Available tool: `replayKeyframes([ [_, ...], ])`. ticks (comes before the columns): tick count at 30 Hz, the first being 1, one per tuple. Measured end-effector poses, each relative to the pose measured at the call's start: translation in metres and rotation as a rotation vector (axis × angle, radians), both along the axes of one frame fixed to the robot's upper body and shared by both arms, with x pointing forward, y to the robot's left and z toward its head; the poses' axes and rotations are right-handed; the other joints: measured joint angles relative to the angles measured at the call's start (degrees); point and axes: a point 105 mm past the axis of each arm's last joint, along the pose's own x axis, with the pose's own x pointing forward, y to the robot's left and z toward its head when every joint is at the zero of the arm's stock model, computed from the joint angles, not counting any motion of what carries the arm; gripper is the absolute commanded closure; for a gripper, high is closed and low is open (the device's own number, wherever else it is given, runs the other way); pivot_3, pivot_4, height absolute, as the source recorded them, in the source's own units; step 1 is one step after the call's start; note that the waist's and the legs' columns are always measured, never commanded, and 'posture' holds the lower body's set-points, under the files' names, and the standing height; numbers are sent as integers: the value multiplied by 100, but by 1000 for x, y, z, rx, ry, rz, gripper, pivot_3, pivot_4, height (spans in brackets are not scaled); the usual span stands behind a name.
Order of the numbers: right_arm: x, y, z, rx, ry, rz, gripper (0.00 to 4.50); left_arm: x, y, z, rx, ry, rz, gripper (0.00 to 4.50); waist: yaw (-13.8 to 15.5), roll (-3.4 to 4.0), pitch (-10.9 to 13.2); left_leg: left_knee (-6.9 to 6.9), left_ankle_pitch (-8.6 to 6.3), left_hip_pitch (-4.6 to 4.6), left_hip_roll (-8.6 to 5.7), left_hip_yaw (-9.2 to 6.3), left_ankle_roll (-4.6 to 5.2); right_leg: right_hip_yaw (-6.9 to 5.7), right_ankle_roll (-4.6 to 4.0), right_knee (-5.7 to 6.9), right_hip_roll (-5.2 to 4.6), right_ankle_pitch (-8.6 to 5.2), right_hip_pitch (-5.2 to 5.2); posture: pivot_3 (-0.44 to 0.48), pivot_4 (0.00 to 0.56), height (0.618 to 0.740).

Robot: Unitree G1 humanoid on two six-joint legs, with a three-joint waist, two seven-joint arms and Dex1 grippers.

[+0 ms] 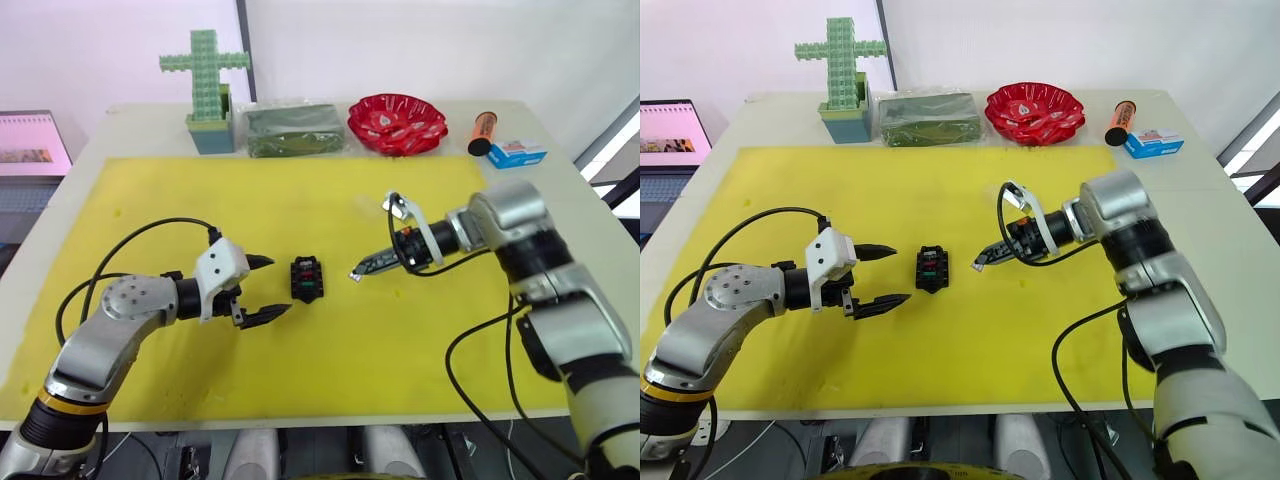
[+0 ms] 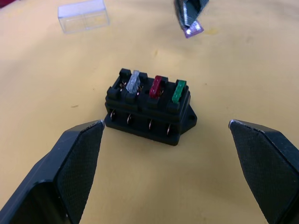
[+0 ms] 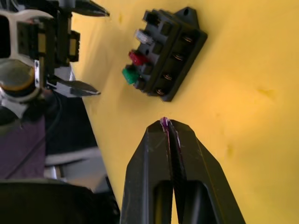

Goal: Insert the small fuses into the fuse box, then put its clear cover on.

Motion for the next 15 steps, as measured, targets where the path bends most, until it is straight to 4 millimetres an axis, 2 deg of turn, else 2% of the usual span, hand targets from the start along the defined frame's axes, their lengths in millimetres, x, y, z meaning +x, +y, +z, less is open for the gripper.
replayKeyframes([
  [3, -3, -1, -10, 50, -33, -114, 4481, -1, -1, -2, -5, 8, 0, 0, -26, 0, 0, 1, 0, 3, -5, 7, 0, 6, 2, 0, -8, 1, 0, 0, 150, 740],
  [5, -3, -1, -9, 113, -105, -211, 4481, -4, -3, -3, -8, 10, -7, 0, -22, -7, -4, -2, 0, 3, -4, 3, 0, 3, 2, -1, -4, 1, 4, 0, 150, 740],
  [8, -11, 6, -16, 170, -162, -339, 4481, -6, -5, -4, -13, 11, -15, 0, -25, -5, -4, -6, 0, 2, -2, 3, 0, 3, 2, 1, 3, 1, 1, 0, 150, 740],
  [15, -26, 0, -23, 170, -237, -657, 4481, -8, -5, -2, -1, 5, -27, 0, -28, 0, -3, -2, 0, 5, -2, 1, 0, 3, 1, 2, 3, 1, 5, 0, 150, 740],
])
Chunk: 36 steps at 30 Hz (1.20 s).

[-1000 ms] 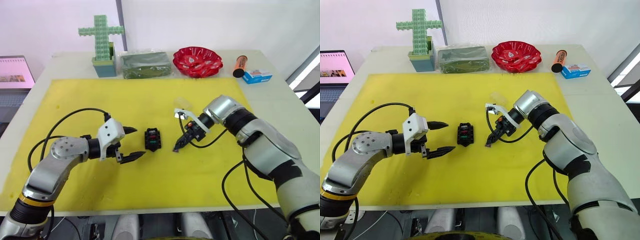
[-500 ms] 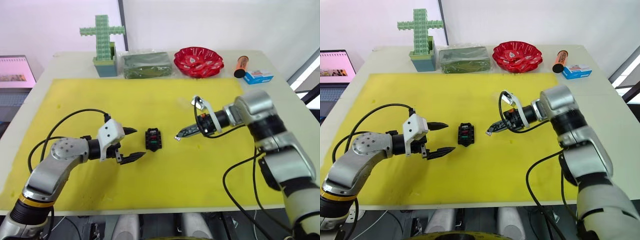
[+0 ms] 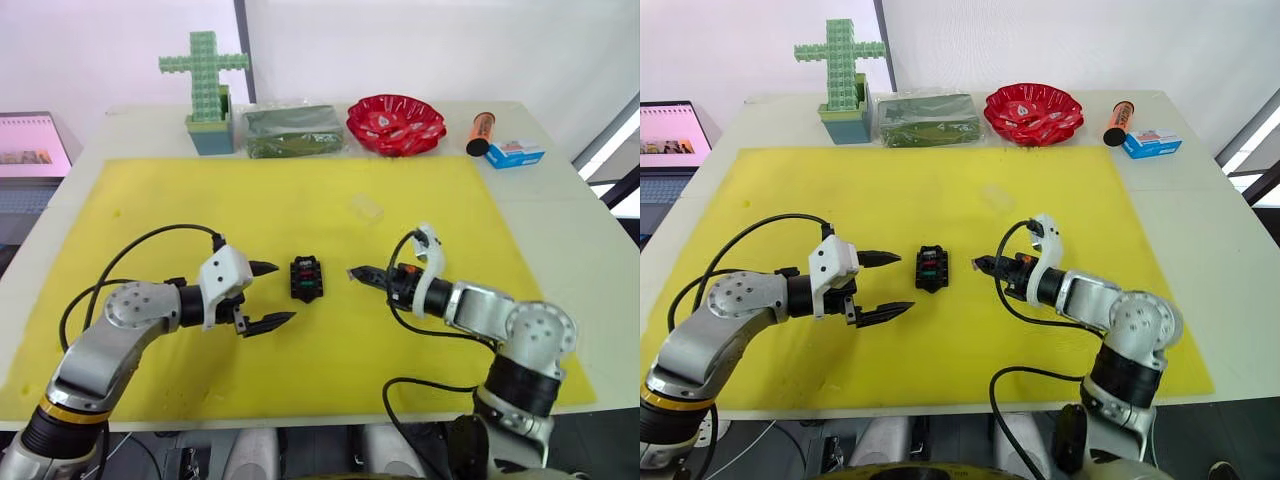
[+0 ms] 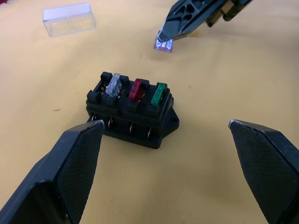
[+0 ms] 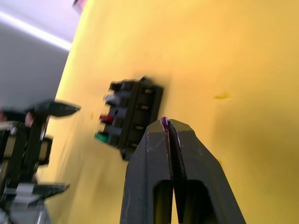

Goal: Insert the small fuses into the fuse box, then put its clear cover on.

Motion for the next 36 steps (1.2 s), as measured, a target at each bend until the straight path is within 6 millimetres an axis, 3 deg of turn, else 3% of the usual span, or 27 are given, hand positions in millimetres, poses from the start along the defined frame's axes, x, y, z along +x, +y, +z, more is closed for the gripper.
replayKeyframes([
  [13, -16, -3, -16, -79, 106, -123, 4481, 5, 3, 3, 5, -2, 4, 0, -22, 1, 1, -4, 0, -1, 1, 0, 0, 1, -1, -5, 2, -2, 0, 0, 150, 740],
  [16, -17, -4, -15, -96, 117, -111, 3811, 6, 3, 4, 5, -9, 3, 0, -27, 1, 0, -5, 0, -1, 2, 0, 1, 2, -2, -7, 2, -2, 0, 0, 150, 740],
  [24, -32, -8, 7, -164, 104, 105, 1071, 8, 4, 4, 6, -7, 10, 0, -29, 0, 2, -2, 0, -1, 2, 2, 1, 8, -17, -10, 5, -12, 2, 0, 150, 740],
  [27, -26, -9, 34, -185, 22, 218, 16, 10, 5, 4, 5, -8, 13, 0, -29, -2, 2, 0, 0, 0, 4, 2, 2, 10, -17, -11, 11, -11, 3, 0, 150, 740],
  [31, -19, 0, 68, -204, -84, 454, 16, 13, 6, 6, 2, -11, 18, 0, -13, 0, 4, -2, -1, -3, 9, 5, 3, 8, -17, -12, 20, -12, -2, 0, 150, 740],
  [36, -11, 3, 78, -364, -77, 695, 16, 17, 5, 9, 2, -26, 17, 0, 13, 1, 5, -2, -3, -5, 12, 3, 6, 3, -21, -18, 16, -13, -3, 0, 150, 740],
])
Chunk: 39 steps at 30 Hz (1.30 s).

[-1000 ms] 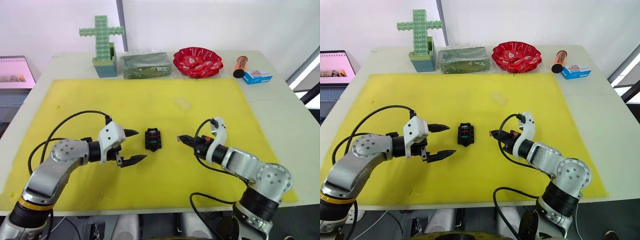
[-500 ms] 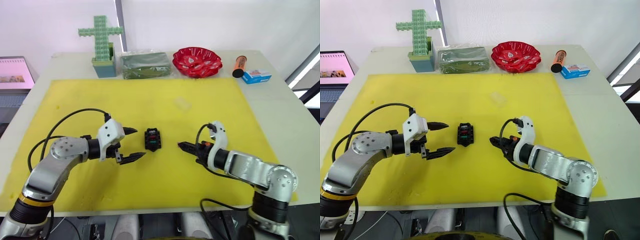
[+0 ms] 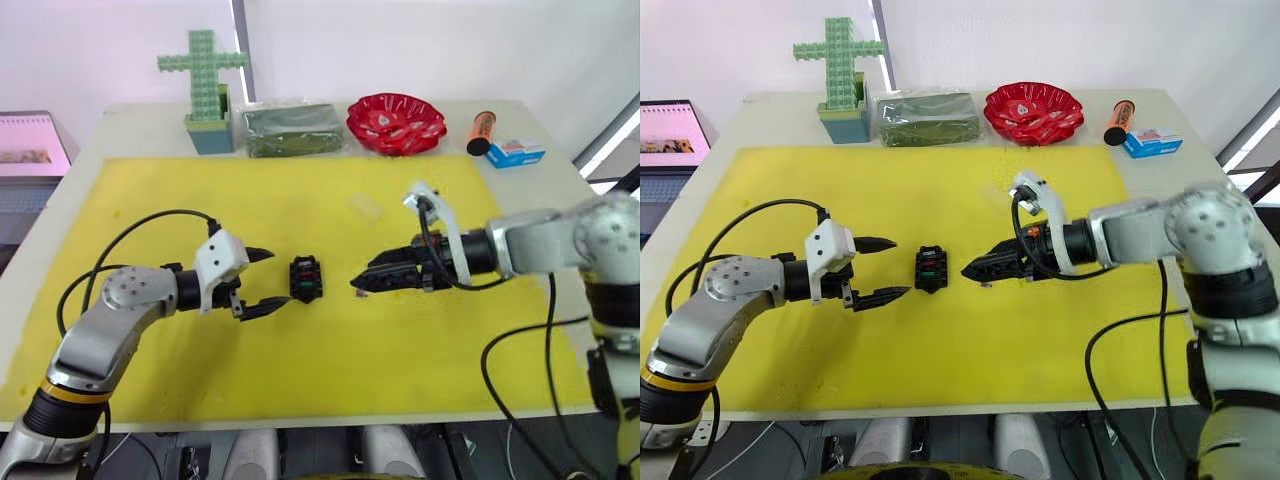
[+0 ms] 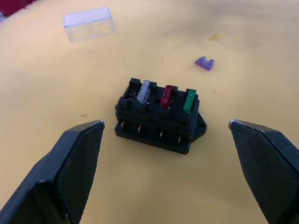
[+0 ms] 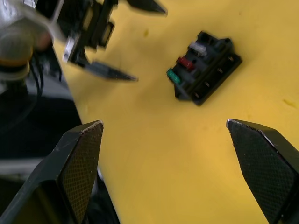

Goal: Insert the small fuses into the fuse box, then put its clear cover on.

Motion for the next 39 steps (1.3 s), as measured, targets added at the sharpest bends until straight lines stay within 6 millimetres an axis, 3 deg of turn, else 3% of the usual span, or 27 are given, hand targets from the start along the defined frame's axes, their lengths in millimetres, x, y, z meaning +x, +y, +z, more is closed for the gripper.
replayKeyframes([
  [6, 23, -9, -27, -143, 30, 156, 16, 3, 1, 1, 4, -11, 1, 0, -11, 2, 1, 4, 0, -3, -6, 4, 0, 3, 3, 3, -10, 2, -7, 0, 150, 740],
  [16, 48, -7, -52, -233, 56, 342, 16, 4, 0, 1, 7, -16, 2, 0, -7, 3, 2, 6, 0, -2, -7, 16, -1, 2, 20, 12, -7, 11, -9, 0, 150, 740],
  [19, 52, -6, -55, -249, 68, 358, 627, 3, 1, 1, 7, -15, 3, 0, -4, 3, 2, 7, 0, -2, -8, 15, -1, 1, 20, 13, -8, 12, -7, 0, 150, 740],
  [21, 54, -5, -59, -254, 78, 364, 1309, 2, 1, -1, 8, -7, 6, 0, -10, 3, 2, 6, 0, -2, -8, 16, -1, 1, 20, 13, -8, 12, -8, 0, 150, 740],
  [34, 53, 2, -69, -268, 118, 372, 1309, 1, 1, -2, 8, -9, 10, 0, -11, 4, 2, 7, 0, -1, -8, 14, -1, -1, 20, 16, -8, 12, -7, 0, 150, 740],
  [37, 54, 1, -70, -268, 126, 367, 1837, 1, 1, -1, 8, -11, 11, 0, -11, 4, 2, 7, 0, -1, -9, 14, -1, -1, 20, 16, -8, 12, -7, 0, 150, 740],
  [39, 54, 3, -71, -264, 140, 361, 1837, 1, 1, -1, 8, -14, 13, 0, -14, 4, 2, 7, 0, -1, -9, 14, -1, -1, 20, 16, -8, 12, -7, 0, 150, 740],
])
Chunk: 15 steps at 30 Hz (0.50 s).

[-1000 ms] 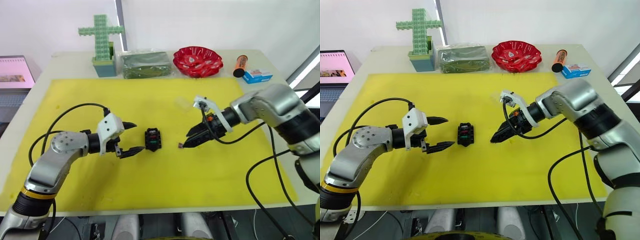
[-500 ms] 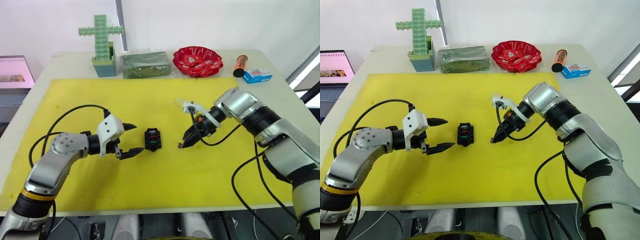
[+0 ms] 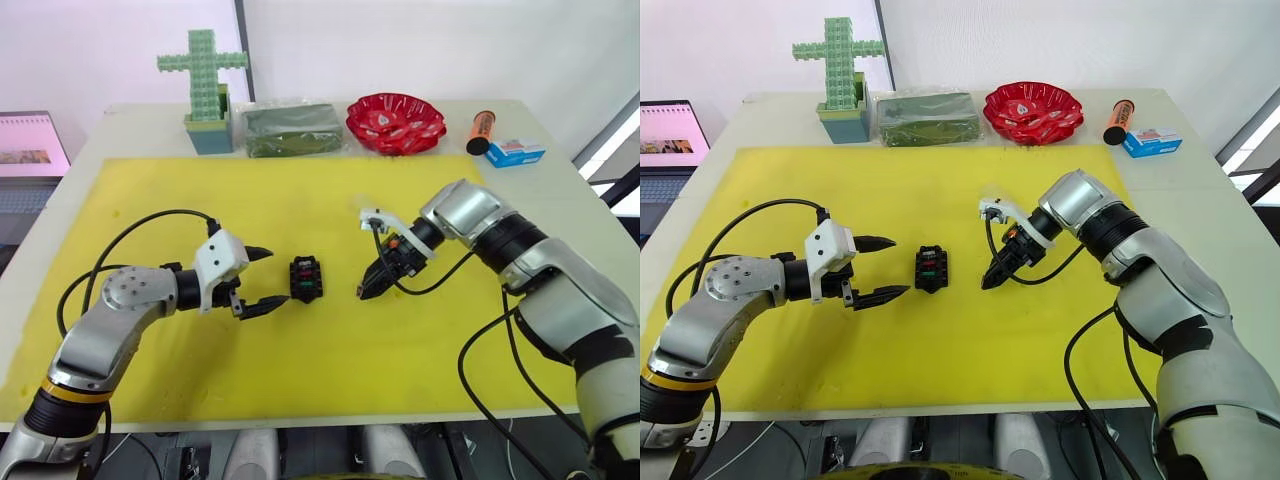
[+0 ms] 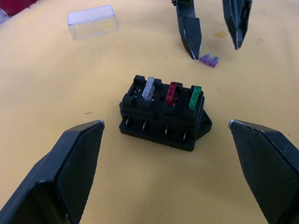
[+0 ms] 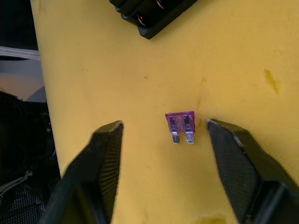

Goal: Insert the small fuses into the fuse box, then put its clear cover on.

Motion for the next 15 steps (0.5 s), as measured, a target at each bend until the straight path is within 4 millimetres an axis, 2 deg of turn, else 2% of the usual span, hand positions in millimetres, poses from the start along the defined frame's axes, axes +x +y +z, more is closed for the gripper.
replayKeyframes([
  [9, 2, 2, -2, -7, 20, -19, 1837, 0, 0, -1, -1, 0, 8, 0, 3, 0, 0, 0, 0, 0, 0, 0, 0, -1, 0, 0, 0, 0, 0, 0, 150, 740],
  [12, 3, 2, -2, -14, 17, -19, 2350, 0, 0, -1, -1, 0, 9, 0, 1, 0, 0, 1, 0, 0, -1, 0, 0, -1, 0, 0, 0, 0, 0, 0, 150, 740],
  [13, 4, 1, -2, -16, 16, -22, 2650, 0, 0, -1, -1, -1, 8, 0, 2, 0, 0, 0, 0, 0, -1, 0, 0, -1, 0, 1, 0, 0, 0, 0, 150, 740],
  [15, 5, 0, -3, -26, 15, -24, 2650, -1, 0, -1, -1, -2, 8, 0, 1, 0, 0, 1, 0, 0, -1, 0, 0, -1, 0, 1, 0, 0, 0, 0, 150, 740],
])
